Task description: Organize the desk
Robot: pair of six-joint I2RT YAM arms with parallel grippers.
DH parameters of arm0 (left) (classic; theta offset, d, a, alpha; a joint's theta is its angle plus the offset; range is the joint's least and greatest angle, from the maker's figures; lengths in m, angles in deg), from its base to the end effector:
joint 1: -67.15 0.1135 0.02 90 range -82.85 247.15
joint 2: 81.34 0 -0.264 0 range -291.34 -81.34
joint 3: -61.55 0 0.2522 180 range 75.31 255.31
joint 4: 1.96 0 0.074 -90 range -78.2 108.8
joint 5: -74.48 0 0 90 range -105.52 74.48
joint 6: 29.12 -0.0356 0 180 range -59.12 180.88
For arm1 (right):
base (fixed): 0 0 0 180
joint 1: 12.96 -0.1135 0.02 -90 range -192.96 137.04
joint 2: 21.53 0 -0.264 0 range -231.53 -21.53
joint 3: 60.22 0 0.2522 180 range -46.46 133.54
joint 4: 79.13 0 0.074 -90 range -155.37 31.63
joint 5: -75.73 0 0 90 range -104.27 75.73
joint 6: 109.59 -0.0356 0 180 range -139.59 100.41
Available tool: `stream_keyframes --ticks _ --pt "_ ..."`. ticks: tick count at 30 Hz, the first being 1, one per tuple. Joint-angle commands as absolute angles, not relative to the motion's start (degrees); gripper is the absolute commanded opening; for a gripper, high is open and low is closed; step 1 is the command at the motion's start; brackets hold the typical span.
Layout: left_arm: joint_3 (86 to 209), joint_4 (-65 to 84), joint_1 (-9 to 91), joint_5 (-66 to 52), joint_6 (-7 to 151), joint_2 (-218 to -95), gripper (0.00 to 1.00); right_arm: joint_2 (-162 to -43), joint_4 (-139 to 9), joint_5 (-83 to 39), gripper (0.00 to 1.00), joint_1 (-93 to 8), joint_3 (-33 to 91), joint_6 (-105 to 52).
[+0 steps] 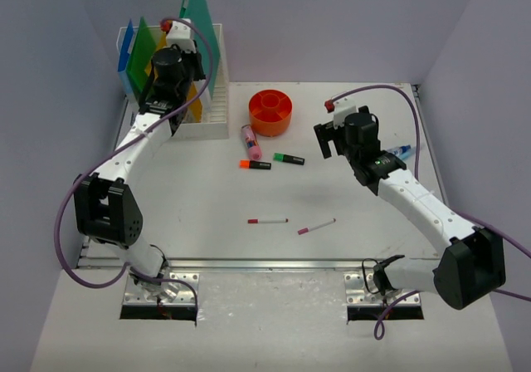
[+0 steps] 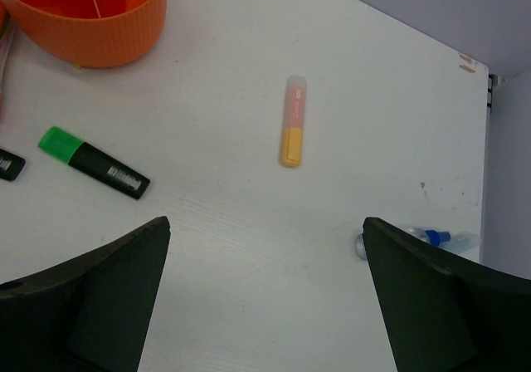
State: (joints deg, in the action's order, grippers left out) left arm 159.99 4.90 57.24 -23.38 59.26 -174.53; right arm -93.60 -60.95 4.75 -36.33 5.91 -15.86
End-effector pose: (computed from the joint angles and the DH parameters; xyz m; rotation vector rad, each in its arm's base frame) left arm 0.3900 -0.0632 0.3971 0.0542 1.5977 -0.0028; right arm 0.2688 0.1035 0.2946 -0.2521 1.9528 -0.1068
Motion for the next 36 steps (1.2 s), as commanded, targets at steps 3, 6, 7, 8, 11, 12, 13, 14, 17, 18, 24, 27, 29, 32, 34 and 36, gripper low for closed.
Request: stream_keyframes --ticks 3,6,7,8,11,12,13,14,17,18,24,27,29,32,34,36 --pt "158.61 -6.46 57.70 -20.09 57.50 -176.10 0.00 -93.69 -62.42 4.59 0.99 -36.16 5.01 -17.31" --pt "157.26 -9.20 57.83 -18.80 57.72 -177.51 0.00 -93.39 -62.14 4.16 0.99 -36.16 4.40 -17.57" --pt "157.14 -9.44 57.84 -18.65 57.72 -177.89 0.00 -93.33 -62.03 4.10 0.99 -36.16 4.29 -17.57" --pt "157.16 -9.74 57.89 -18.44 57.77 -178.47 0.00 -93.31 -62.00 4.10 0.99 -36.16 4.09 -17.57" --pt "157.20 -11.34 58.32 -16.84 57.83 -180.45 0.00 -93.33 -61.94 3.88 0.99 -36.16 3.44 -17.61" --pt "157.27 -12.02 58.54 -16.40 57.76 -181.00 0.00 -93.33 -61.89 3.79 0.99 -36.16 3.33 -17.66" --pt "157.36 -12.63 58.82 -16.05 57.70 -181.52 0.00 -93.33 -61.81 3.71 0.99 -36.16 3.27 -17.70" --pt "157.46 -13.05 59.09 -15.62 57.65 -181.95 0.00 -93.33 -61.70 3.60 0.99 -36.16 3.21 -17.81" --pt "157.64 -14.04 59.68 -12.44 57.17 -182.84 0.00 -93.51 -61.43 3.22 0.99 -36.16 3.20 -18.01" --pt "157.67 -14.12 59.84 -11.64 56.86 -183.26 0.00 -93.55 -61.33 3.10 0.99 -36.16 3.12 -18.09" --pt "156.28 -14.47 60.64 -7.99 54.84 -184.08 0.00 -93.77 -60.63 2.00 0.99 -36.16 2.59 -18.53" --pt "155.22 -14.14 60.91 -6.66 53.94 -184.17 0.00 -93.95 -60.36 1.55 0.99 -36.25 2.50 -18.80" --pt "153.19 -14.17 61.00 -6.18 53.53 -184.04 0.00 -94.14 -59.69 0.71 0.99 -36.16 2.61 -19.02" --pt "150.33 -14.94 61.11 -6.40 53.44 -183.82 0.00 -94.31 -58.86 -0.29 0.99 -36.16 2.76 -19.15" --pt "148.93 -15.53 61.29 -6.58 53.64 -183.87 0.00 -94.39 -58.26 -0.81 0.99 -36.16 2.76 -19.15" --pt "148.41 -15.33 61.80 -6.64 54.61 -184.20 0.00 -94.32 -57.91 -1.49 0.99 -36.16 2.86 -20.68"
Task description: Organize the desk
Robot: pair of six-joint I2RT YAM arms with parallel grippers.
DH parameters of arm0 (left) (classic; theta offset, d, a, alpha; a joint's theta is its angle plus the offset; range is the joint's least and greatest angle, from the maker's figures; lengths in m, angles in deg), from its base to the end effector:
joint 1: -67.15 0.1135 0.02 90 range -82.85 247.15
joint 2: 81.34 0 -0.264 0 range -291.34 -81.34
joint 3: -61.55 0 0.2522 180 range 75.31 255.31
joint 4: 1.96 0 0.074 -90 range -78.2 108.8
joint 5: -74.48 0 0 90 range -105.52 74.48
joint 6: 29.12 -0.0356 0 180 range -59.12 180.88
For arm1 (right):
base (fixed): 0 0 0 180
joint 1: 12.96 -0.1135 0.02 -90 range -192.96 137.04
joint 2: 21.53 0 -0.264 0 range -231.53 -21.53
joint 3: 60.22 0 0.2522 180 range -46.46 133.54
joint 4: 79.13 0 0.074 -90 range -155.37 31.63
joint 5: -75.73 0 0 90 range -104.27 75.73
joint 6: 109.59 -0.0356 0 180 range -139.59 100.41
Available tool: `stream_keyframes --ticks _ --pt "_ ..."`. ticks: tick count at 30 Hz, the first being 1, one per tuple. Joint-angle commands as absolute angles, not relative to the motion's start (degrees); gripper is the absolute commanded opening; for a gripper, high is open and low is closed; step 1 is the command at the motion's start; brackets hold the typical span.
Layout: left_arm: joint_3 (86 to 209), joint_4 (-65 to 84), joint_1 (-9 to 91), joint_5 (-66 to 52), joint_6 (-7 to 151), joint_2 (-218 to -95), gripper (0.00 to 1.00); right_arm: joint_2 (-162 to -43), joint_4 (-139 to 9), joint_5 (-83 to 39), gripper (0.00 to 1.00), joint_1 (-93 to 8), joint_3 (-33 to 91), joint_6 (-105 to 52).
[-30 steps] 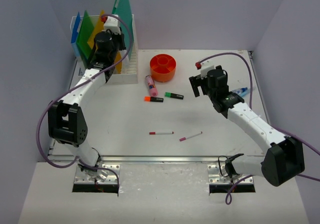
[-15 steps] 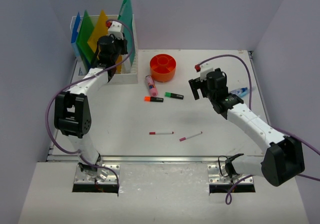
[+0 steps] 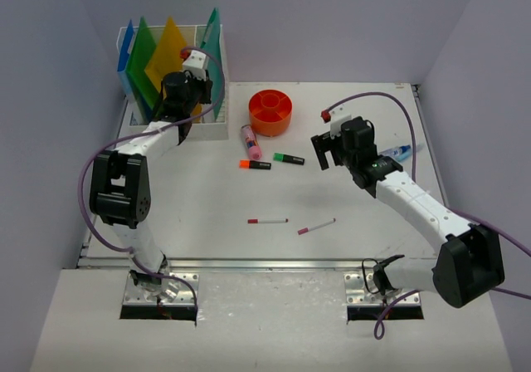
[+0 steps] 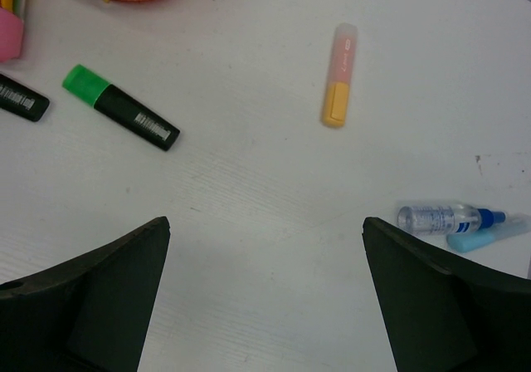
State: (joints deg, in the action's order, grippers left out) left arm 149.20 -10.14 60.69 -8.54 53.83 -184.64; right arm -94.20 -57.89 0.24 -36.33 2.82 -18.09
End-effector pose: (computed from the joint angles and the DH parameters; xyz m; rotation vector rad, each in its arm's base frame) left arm 0.4288 -0.0529 0.2882 0.2901 1.6762 -0.0959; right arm 0.2634 0.1041 0.2677 -0.3020 2.0689 -0.0363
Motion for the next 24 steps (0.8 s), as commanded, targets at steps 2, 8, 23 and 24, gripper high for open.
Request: stream_keyframes --ticks 2,8,23,24 --pt "148.26 -14.85 61.99 -6.53 55.29 -184.51 0.00 -94.39 -57.22 -2.06 0.99 -36.16 3.05 -21.13" --pt "151.65 -9.03 62.32 -7.04 57.12 -183.48 0.30 -93.81 -54.66 -4.65 0.99 -36.16 4.63 -21.78" --pt "164.68 20.25 65.30 -0.99 63.30 -165.41 0.86 -89.94 -51.43 -14.82 0.99 -34.17 5.28 -15.75" --pt "164.04 23.43 65.89 0.88 62.49 -163.23 0.86 -89.85 -50.75 -16.36 0.99 -34.08 5.24 -14.89"
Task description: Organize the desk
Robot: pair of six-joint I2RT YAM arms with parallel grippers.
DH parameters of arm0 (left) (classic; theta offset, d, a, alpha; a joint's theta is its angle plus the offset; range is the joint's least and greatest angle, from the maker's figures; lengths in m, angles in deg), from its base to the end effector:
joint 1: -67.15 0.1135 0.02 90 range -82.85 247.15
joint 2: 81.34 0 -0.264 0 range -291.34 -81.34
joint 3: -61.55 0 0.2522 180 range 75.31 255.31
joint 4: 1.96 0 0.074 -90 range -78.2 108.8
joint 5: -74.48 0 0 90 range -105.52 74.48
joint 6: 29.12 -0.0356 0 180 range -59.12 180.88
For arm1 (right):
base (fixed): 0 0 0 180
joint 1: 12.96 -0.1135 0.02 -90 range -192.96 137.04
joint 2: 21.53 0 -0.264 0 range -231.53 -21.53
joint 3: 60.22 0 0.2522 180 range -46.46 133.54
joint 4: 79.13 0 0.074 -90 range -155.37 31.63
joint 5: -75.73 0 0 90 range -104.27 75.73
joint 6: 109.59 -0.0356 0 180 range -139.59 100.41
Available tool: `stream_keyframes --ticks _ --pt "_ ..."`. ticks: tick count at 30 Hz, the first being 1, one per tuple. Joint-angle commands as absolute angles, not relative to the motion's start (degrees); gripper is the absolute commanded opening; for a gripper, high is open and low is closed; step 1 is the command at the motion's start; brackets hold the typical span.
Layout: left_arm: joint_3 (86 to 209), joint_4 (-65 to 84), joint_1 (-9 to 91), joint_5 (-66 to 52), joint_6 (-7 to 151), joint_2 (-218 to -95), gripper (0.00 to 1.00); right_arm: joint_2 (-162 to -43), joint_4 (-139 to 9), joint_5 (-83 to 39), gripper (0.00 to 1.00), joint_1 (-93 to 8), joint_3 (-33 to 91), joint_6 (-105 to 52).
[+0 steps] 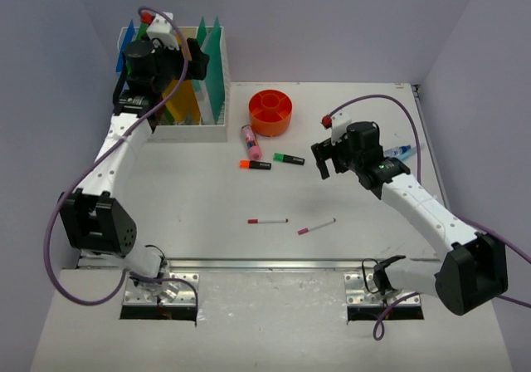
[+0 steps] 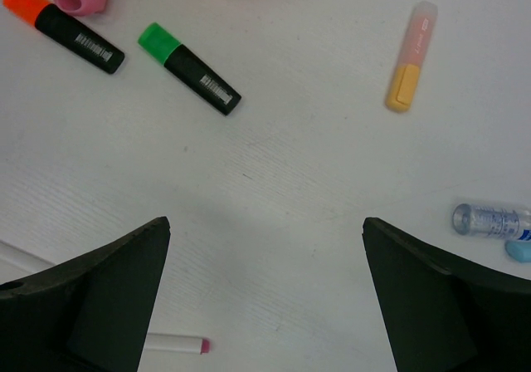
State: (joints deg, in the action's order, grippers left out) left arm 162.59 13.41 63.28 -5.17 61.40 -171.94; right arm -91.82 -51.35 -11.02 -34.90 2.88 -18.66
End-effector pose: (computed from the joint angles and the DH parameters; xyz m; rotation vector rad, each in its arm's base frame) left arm 0.3781 -0.0320 0.4138 0.1857 1.6491 -0.2078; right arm 0.2521 0.0994 0.2677 -0.4013 2.1466 0.1465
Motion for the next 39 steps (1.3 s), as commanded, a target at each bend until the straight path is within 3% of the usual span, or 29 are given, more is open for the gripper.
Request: stream_keyframes --ticks 1,10,16,19,21,28,34,39 --pt "163.32 25.41 66.20 2.35 61.65 -161.58 0.87 -89.87 -50.18 -17.51 0.99 -34.05 5.28 -14.14" --pt "143.70 34.71 66.23 16.36 48.31 -147.69 0.91 -102.11 -35.96 -28.70 0.83 -34.05 14.76 -6.59" --pt "133.66 30.23 63.33 13.87 41.10 -146.72 0.88 -109.99 -38.10 -29.26 0.79 -34.05 20.35 -11.69" --pt "133.11 31.14 57.24 9.70 24.19 -150.79 0.88 -112.85 -38.57 -29.39 0.79 -34.05 21.55 -13.08" --pt "134.84 36.01 52.73 6.96 11.94 -154.81 0.88 -113.39 -38.89 -29.43 0.79 -34.13 21.09 -13.17" --pt "150.79 51.67 50.95 8.38 -37.08 -173.27 0.83 -111.86 -40.11 -28.77 0.80 -33.03 16.95 -13.58" --pt "167.48 60.63 46.17 0.45 -54.09 -190.60 0.78 -109.21 -39.77 -30.35 0.81 -29.14 13.57 -14.43" --pt "169.48 59.45 42.57 -5.93 -62.69 -197.36 0.75 -107.36 -39.04 -32.97 0.81 -24.25 11.12 -14.88"
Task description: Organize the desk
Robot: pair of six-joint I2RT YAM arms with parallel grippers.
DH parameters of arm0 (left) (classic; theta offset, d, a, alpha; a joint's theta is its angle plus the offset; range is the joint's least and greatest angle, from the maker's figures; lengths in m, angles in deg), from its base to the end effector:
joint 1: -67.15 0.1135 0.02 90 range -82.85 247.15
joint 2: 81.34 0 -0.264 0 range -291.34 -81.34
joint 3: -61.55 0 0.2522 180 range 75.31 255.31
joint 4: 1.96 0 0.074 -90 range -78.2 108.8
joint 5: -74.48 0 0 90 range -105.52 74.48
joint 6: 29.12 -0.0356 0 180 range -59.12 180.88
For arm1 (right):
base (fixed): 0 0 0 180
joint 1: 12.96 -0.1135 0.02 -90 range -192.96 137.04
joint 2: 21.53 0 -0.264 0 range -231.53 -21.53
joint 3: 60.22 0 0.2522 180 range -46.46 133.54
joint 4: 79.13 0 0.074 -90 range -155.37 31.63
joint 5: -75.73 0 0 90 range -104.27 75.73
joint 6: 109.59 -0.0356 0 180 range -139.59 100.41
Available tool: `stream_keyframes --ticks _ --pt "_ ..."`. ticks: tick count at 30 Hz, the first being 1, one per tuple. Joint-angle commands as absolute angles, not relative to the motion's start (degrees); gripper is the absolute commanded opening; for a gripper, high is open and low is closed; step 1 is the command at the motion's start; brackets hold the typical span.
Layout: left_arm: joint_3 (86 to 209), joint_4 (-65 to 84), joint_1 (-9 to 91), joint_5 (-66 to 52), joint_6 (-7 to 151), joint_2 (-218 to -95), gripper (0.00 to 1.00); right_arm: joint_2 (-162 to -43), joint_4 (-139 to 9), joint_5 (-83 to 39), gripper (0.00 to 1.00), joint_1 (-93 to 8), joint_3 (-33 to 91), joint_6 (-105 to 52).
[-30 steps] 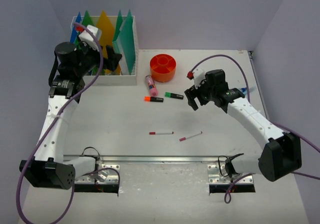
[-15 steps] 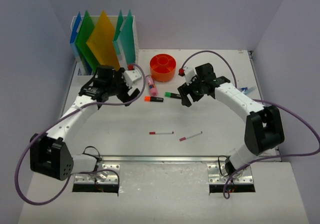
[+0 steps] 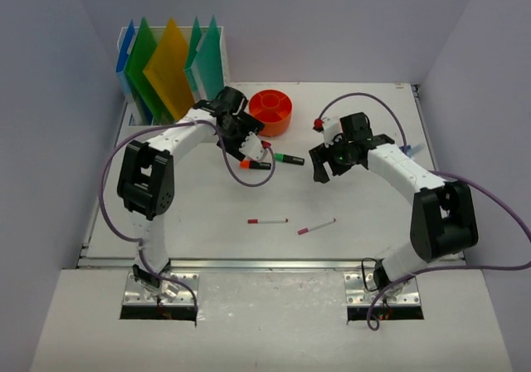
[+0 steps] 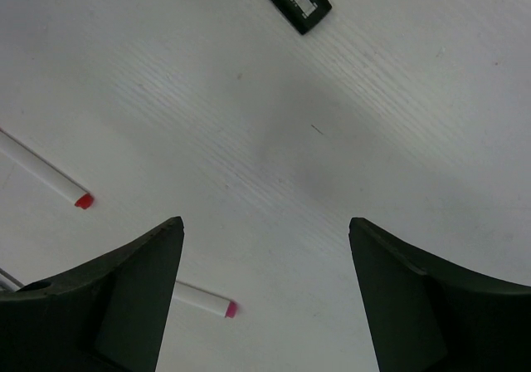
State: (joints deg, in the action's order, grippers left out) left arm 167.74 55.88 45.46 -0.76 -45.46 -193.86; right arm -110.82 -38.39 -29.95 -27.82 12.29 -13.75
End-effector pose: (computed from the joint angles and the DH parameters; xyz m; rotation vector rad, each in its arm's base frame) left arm 0.3860 -0.1633 0.2320 2.4023 1.0839 0.1545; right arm 0.3033 0.0904 0.2133 -0.5628 2.5083 0.4114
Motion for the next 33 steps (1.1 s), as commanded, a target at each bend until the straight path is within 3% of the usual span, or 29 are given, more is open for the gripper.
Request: stream_keyframes --ticks 1,13,17,28,33 --pt "169.89 59.25 41.88 -7.14 -63.53 -198.35 0.75 -107.15 -39.09 -33.67 0.81 -23.21 10.74 -15.05" --pt "172.17 56.27 38.85 -18.39 -70.16 -208.25 0.73 -106.61 -39.17 -39.05 0.81 -17.09 6.81 -15.55" --pt "169.97 53.86 38.76 -20.80 -73.21 -208.93 0.61 -106.19 -39.86 -39.55 0.81 -16.09 5.78 -15.38" --pt "163.96 49.31 37.58 -19.13 -72.50 -202.84 0.15 -104.83 -38.98 -40.68 0.80 -14.82 5.55 -15.22" --pt "163.64 52.86 35.95 -12.95 -67.08 -195.06 0.09 -104.14 -37.59 -41.61 0.80 -14.89 6.89 -16.25"
